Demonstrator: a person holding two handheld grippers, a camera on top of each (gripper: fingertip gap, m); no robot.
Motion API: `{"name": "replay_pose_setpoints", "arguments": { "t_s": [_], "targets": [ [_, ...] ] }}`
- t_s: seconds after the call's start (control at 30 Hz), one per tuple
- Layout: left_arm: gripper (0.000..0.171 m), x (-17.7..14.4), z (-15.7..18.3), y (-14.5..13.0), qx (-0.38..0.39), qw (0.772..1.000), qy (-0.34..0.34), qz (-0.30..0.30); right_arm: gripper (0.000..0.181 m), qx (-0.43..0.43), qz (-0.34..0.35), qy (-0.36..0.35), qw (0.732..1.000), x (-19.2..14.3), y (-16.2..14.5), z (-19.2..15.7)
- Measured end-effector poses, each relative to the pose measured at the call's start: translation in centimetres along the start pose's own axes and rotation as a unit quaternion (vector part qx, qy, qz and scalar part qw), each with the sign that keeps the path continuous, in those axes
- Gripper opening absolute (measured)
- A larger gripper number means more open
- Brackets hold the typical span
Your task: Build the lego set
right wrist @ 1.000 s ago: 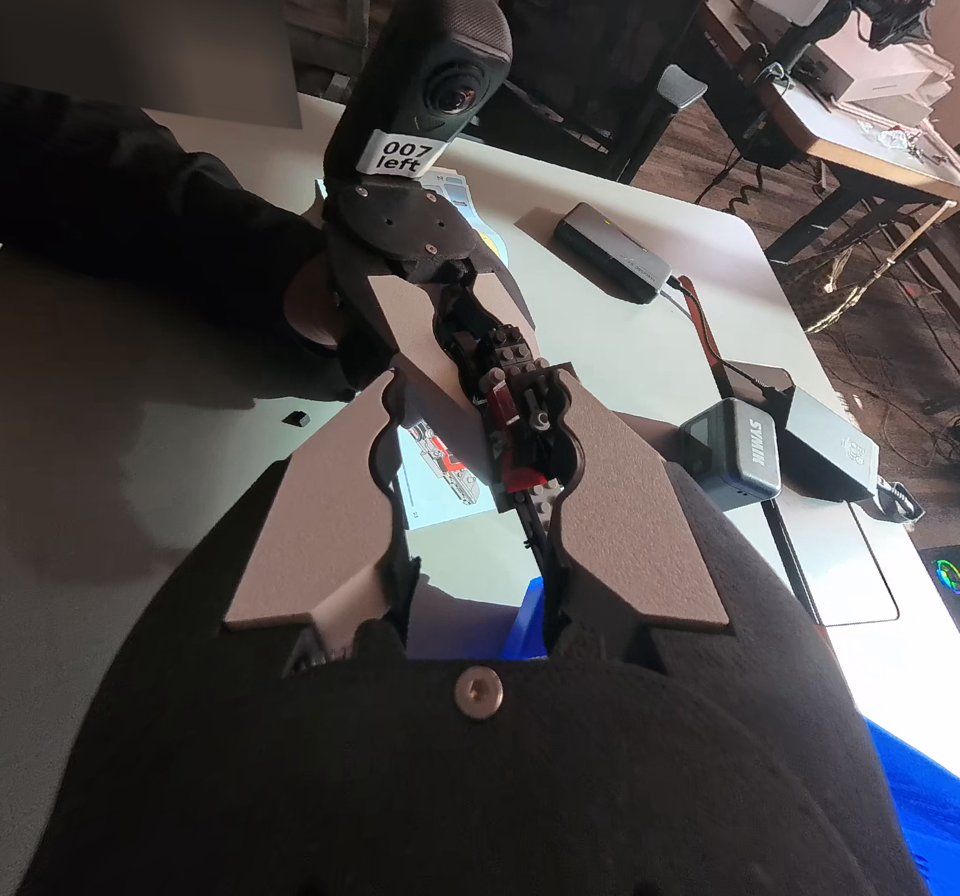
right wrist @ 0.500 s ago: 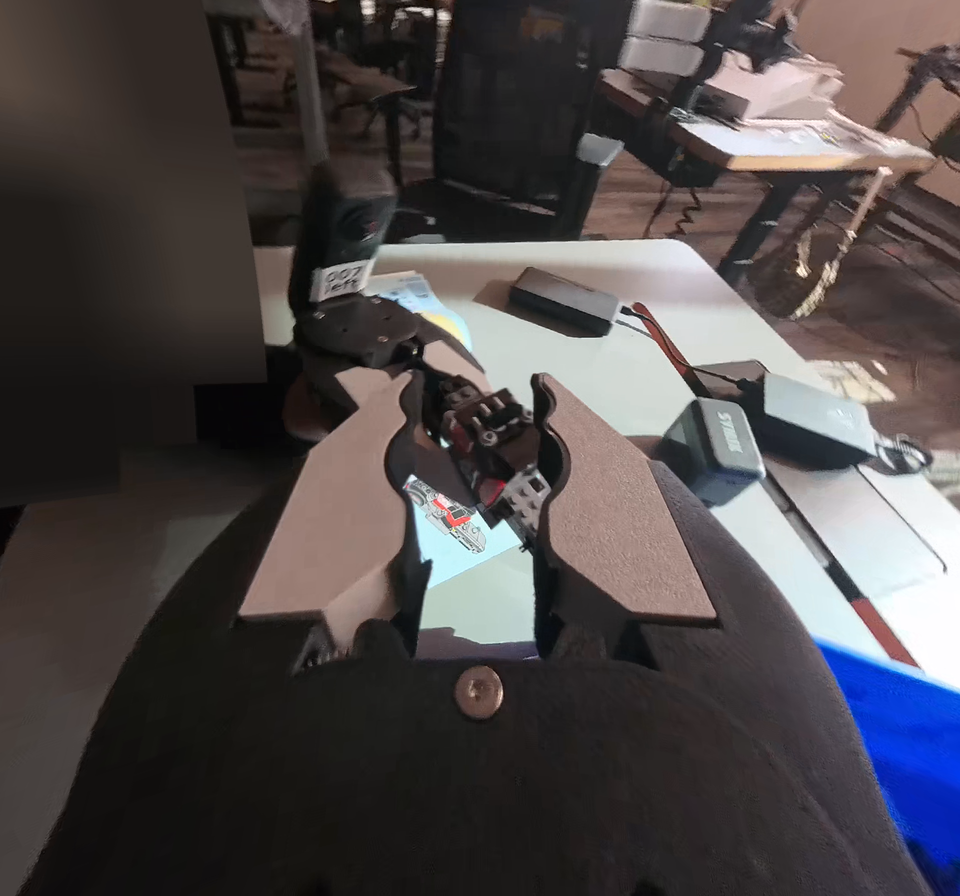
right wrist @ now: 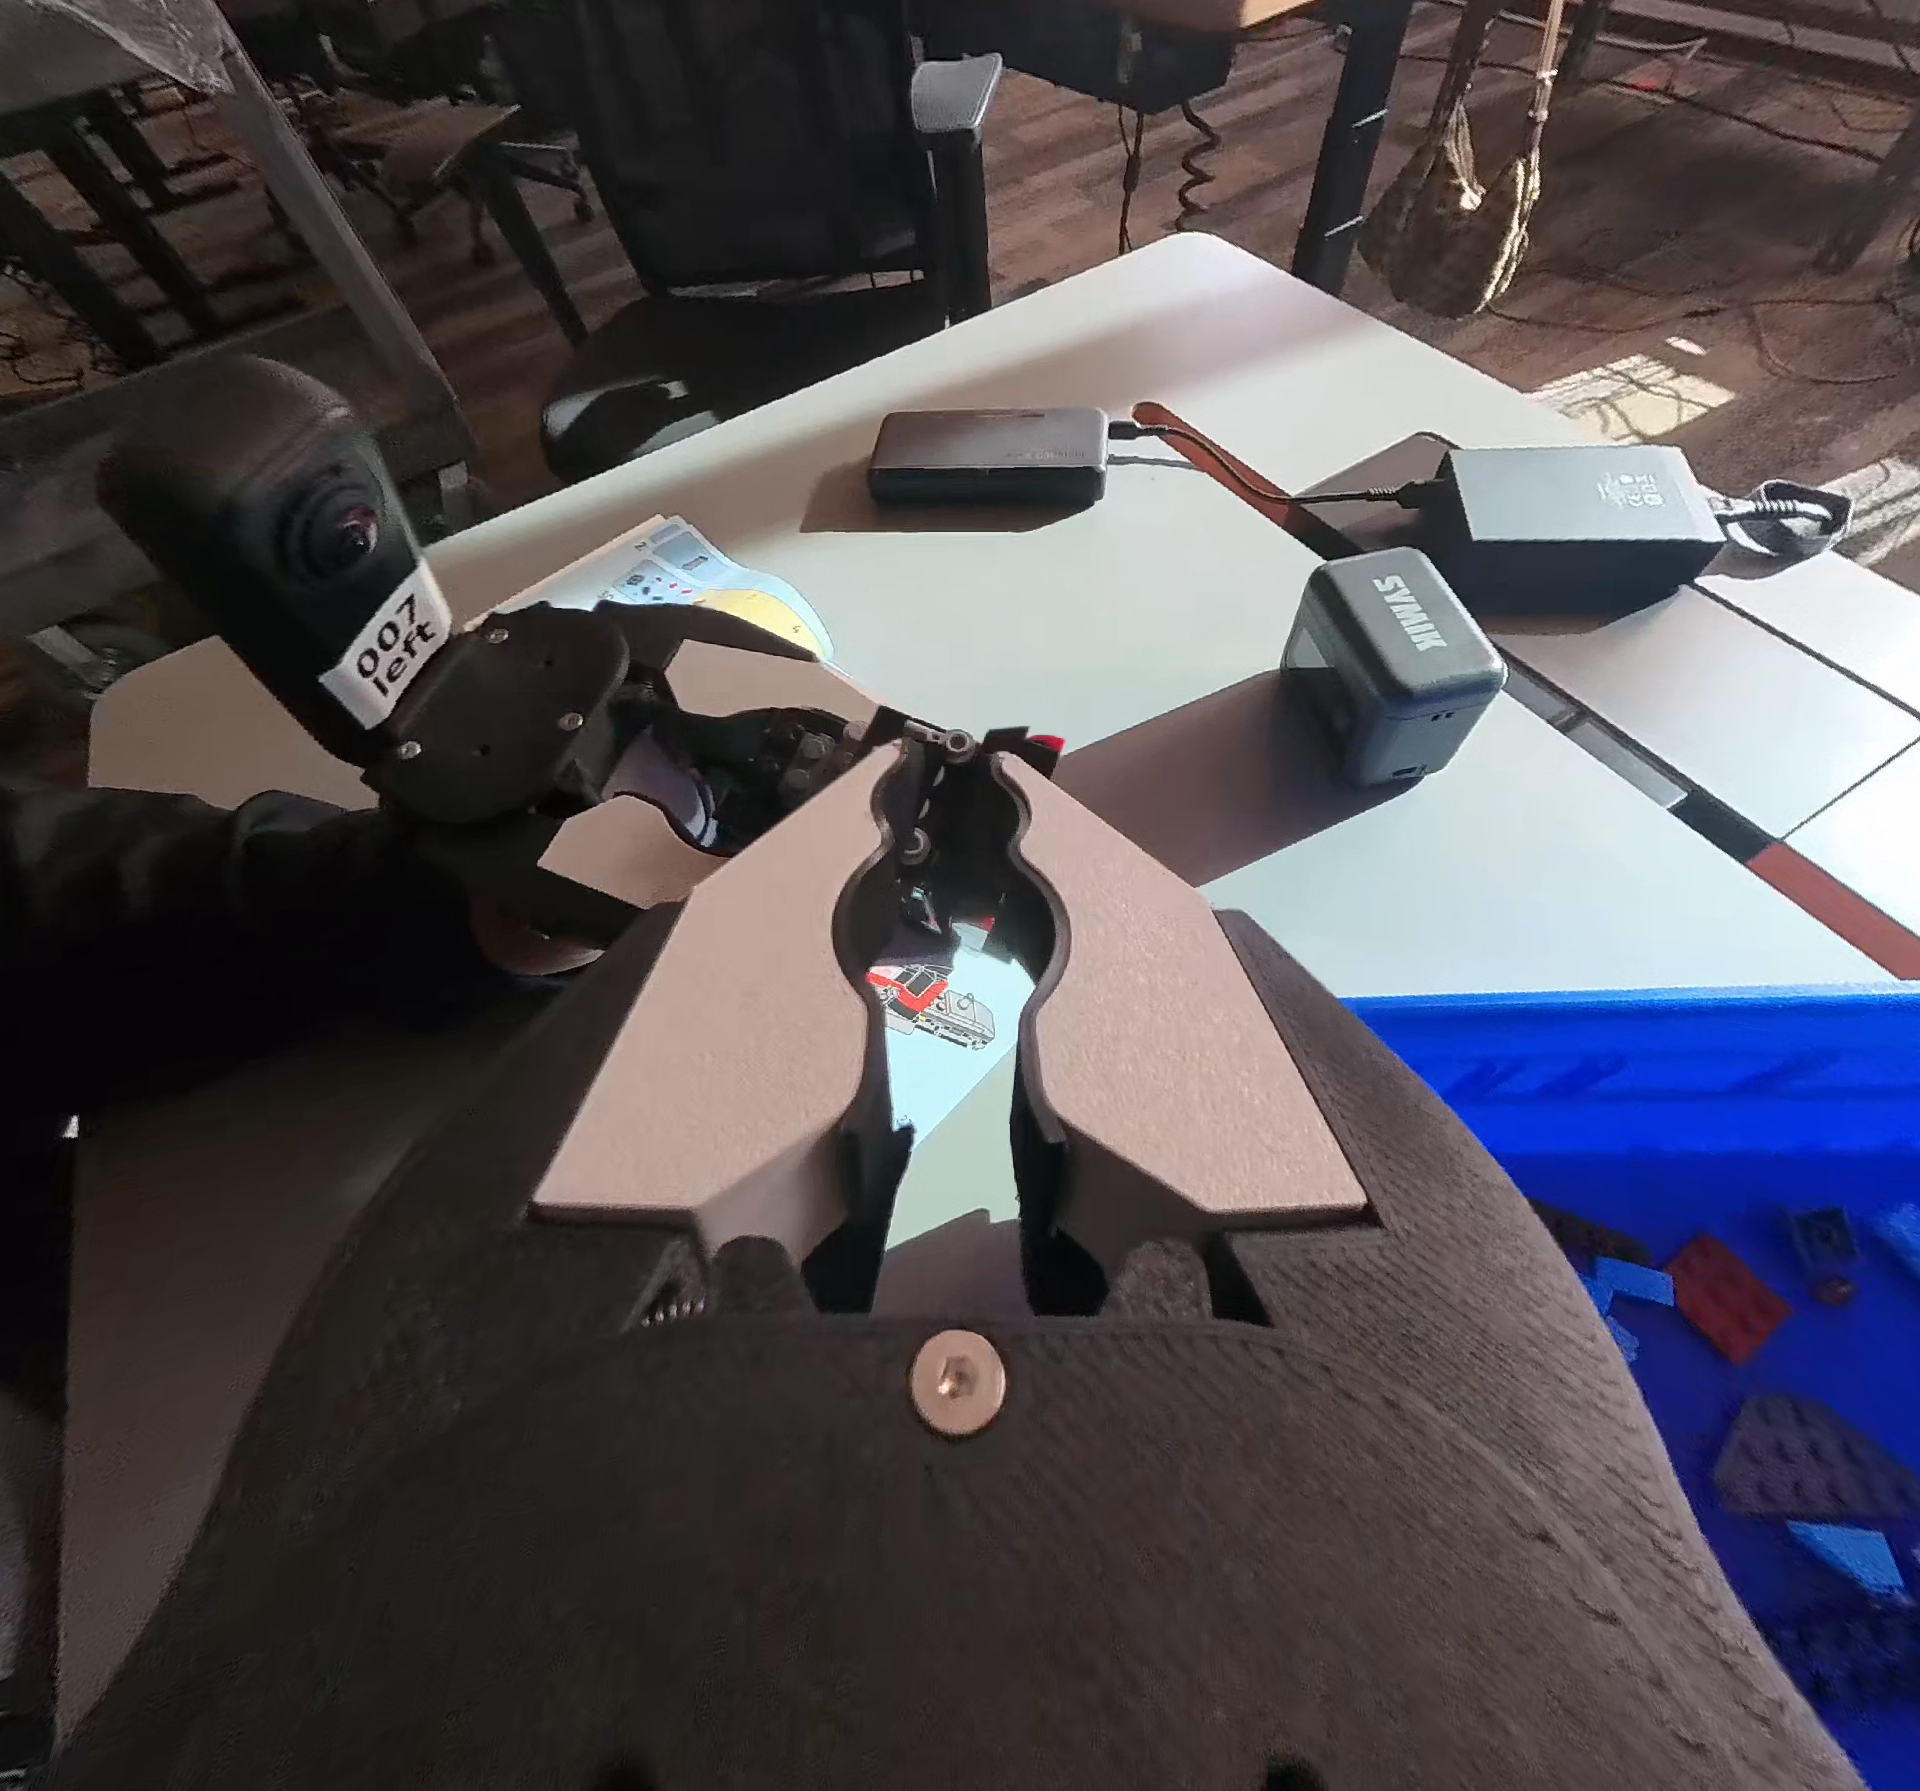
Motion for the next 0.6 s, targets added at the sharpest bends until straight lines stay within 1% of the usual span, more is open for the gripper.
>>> {"name": "replay_pose_setpoints", "arguments": {
  "t_s": [0.33,0.6],
  "targets": [
    [0.046,-0.21,-0.50,0.10,0.046,0.998,0.040,-0.009,0.011,-0.008,-0.007,0.001,1.000,0.10,-0.19,-0.36],
    [0.046,-0.27,-0.50,0.17,0.068,0.996,0.051,-0.013,0.009,-0.015,-0.012,-0.001,1.000,0.29,-0.37,-0.50]
  ]
}}
Point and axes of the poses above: each gripper's, where its closed fingertips meet, x out along the fingers, y out of its top, z = x × y across the jaws, the point moved 1 cm from there along -x, back along the fingers, and after that the axes turned 3 degrees about -y, right-handed, at the moved point
